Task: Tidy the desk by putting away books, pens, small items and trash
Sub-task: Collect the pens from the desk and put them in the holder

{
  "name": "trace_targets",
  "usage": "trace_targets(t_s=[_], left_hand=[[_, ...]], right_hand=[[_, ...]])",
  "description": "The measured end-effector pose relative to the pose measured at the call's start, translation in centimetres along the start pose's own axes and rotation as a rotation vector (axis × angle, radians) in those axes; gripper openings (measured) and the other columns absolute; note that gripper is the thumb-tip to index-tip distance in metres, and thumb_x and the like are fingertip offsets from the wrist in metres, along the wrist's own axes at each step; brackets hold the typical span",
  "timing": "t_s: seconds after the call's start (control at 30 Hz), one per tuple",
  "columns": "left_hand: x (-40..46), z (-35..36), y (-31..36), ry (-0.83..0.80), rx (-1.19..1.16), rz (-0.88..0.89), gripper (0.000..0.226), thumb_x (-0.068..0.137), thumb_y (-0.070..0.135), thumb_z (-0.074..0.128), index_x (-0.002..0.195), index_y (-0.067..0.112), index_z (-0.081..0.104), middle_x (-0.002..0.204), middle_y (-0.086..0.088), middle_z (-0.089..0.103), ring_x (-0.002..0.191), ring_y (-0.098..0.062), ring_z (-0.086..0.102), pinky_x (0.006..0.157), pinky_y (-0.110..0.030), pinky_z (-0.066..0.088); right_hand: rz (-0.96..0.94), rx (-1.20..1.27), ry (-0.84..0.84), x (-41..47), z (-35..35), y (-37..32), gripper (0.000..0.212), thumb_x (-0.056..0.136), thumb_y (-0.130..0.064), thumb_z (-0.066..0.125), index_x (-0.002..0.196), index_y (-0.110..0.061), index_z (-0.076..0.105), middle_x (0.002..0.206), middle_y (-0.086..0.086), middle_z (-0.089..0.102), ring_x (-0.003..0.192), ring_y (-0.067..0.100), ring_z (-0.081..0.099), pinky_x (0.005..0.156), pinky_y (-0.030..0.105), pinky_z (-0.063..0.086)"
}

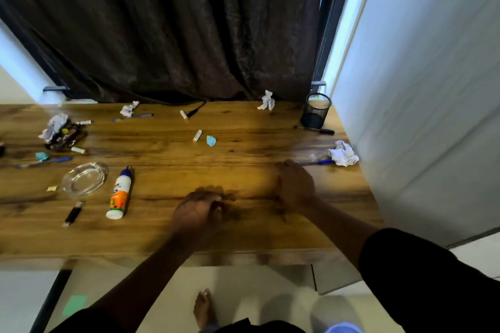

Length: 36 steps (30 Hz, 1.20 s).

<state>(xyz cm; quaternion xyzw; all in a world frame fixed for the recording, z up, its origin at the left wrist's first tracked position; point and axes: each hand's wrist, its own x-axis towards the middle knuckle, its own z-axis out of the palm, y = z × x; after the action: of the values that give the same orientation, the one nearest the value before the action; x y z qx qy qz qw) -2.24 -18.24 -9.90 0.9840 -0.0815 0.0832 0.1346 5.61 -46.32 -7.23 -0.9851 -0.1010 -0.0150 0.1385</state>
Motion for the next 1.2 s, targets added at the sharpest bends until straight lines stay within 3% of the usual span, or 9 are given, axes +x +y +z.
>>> trace_targets(t_s=[0.3, 0.4, 0.5, 0.57, 0.67, 0.83, 1.0, 1.1, 1.2], left_hand=[[6.4, 0.1, -1.2, -0.2, -0.24, 0.004, 0.091, 0.087, 0.081, -0.003, 0.131, 0.034, 0.061, 0.122, 0.009, 0.07, 0.113, -0.019, 0.062, 0.099, -0.039, 0.048], [8.4, 0.4, -2.2, -0.253, -0.366, -0.008, 0.062, 0.092, 0.075, 0.023, 0.125, 0.04, 0.061, 0.115, 0.015, 0.07, 0.105, -0.011, 0.066, 0.091, -0.041, 0.055], [10.3, 0.0, -1.3, -0.282, -0.702, -0.166, 0.019, 0.101, 0.041, 0.052, 0.114, 0.037, 0.065, 0.111, 0.01, 0.072, 0.099, -0.009, 0.068, 0.085, -0.042, 0.059], [11.8, -1.0, 0.0, -0.382, -1.001, -0.375, 0.02, 0.106, 0.029, 0.05, 0.116, 0.025, 0.066, 0.113, -0.005, 0.074, 0.097, -0.018, 0.07, 0.082, -0.042, 0.06], [14.2, -2.0, 1.0, -0.634, -1.409, -0.647, 0.038, 0.108, 0.039, 0.041, 0.119, 0.011, 0.065, 0.113, -0.016, 0.074, 0.1, -0.032, 0.07, 0.089, -0.049, 0.057], [16.2, -2.0, 0.7, -0.889, -1.553, -0.738, 0.044, 0.103, 0.043, 0.048, 0.122, 0.009, 0.069, 0.121, -0.015, 0.073, 0.085, -0.023, 0.068, 0.073, -0.035, 0.05], [16.4, -1.7, -0.3, -0.843, -1.524, -0.741, 0.031, 0.1, 0.02, 0.059, 0.128, 0.011, 0.069, 0.108, -0.008, 0.077, 0.08, -0.019, 0.071, 0.068, -0.032, 0.052], [16.5, -1.6, -0.9, -0.772, -1.552, -0.805, 0.029, 0.1, 0.016, 0.058, 0.126, 0.008, 0.069, 0.12, -0.019, 0.071, 0.087, -0.025, 0.068, 0.071, -0.038, 0.052], [16.3, -1.7, -1.4, -0.719, -1.639, -0.893, 0.03, 0.104, 0.013, 0.051, 0.128, 0.001, 0.064, 0.106, -0.02, 0.072, 0.087, -0.029, 0.069, 0.08, -0.046, 0.056]], right_hand=[[0.15, -0.27, -0.095, 4.6, -1.6, 3.5, 0.024, 0.101, -0.025, 0.053, 0.121, -0.018, 0.062, 0.122, 0.011, 0.056, 0.109, 0.031, 0.063, 0.081, 0.04, 0.053], [0.084, -0.366, -0.105, 4.5, -1.6, 2.7, 0.031, 0.097, -0.024, 0.057, 0.128, -0.02, 0.057, 0.128, 0.011, 0.054, 0.113, 0.031, 0.06, 0.078, 0.041, 0.054], [-0.06, -0.42, -0.069, 3.7, -1.1, 0.4, 0.04, 0.094, -0.027, 0.061, 0.133, -0.022, 0.055, 0.133, 0.013, 0.054, 0.114, 0.033, 0.061, 0.075, 0.043, 0.056], [-0.173, -0.421, -0.001, 3.0, -0.7, -2.0, 0.036, 0.09, -0.028, 0.062, 0.126, -0.024, 0.062, 0.122, 0.011, 0.062, 0.102, 0.032, 0.067, 0.067, 0.042, 0.057], [-0.381, -0.317, 0.129, 1.9, 0.5, -5.3, 0.031, 0.09, -0.032, 0.05, 0.117, -0.023, 0.063, 0.104, 0.006, 0.068, 0.087, 0.029, 0.069, 0.062, 0.039, 0.055], [-0.533, -0.252, 0.152, 1.3, 3.4, -8.7, 0.022, 0.1, -0.027, 0.053, 0.122, -0.023, 0.057, 0.122, 0.009, 0.062, 0.113, 0.035, 0.061, 0.063, 0.039, 0.058], [-0.518, -0.193, 0.132, 1.4, 2.2, -10.2, 0.033, 0.097, -0.029, 0.047, 0.126, -0.019, 0.06, 0.126, 0.011, 0.062, 0.103, 0.028, 0.065, 0.063, 0.037, 0.057], [-0.425, -0.189, 0.167, 2.3, 1.4, -9.4, 0.042, 0.094, -0.03, 0.042, 0.131, -0.02, 0.058, 0.123, 0.006, 0.066, 0.098, 0.023, 0.068, 0.068, 0.034, 0.059], [-0.287, -0.258, 0.13, 4.7, 0.6, -6.8, 0.045, 0.095, -0.027, 0.039, 0.135, -0.017, 0.058, 0.128, 0.009, 0.065, 0.113, 0.03, 0.063, 0.084, 0.042, 0.058]])
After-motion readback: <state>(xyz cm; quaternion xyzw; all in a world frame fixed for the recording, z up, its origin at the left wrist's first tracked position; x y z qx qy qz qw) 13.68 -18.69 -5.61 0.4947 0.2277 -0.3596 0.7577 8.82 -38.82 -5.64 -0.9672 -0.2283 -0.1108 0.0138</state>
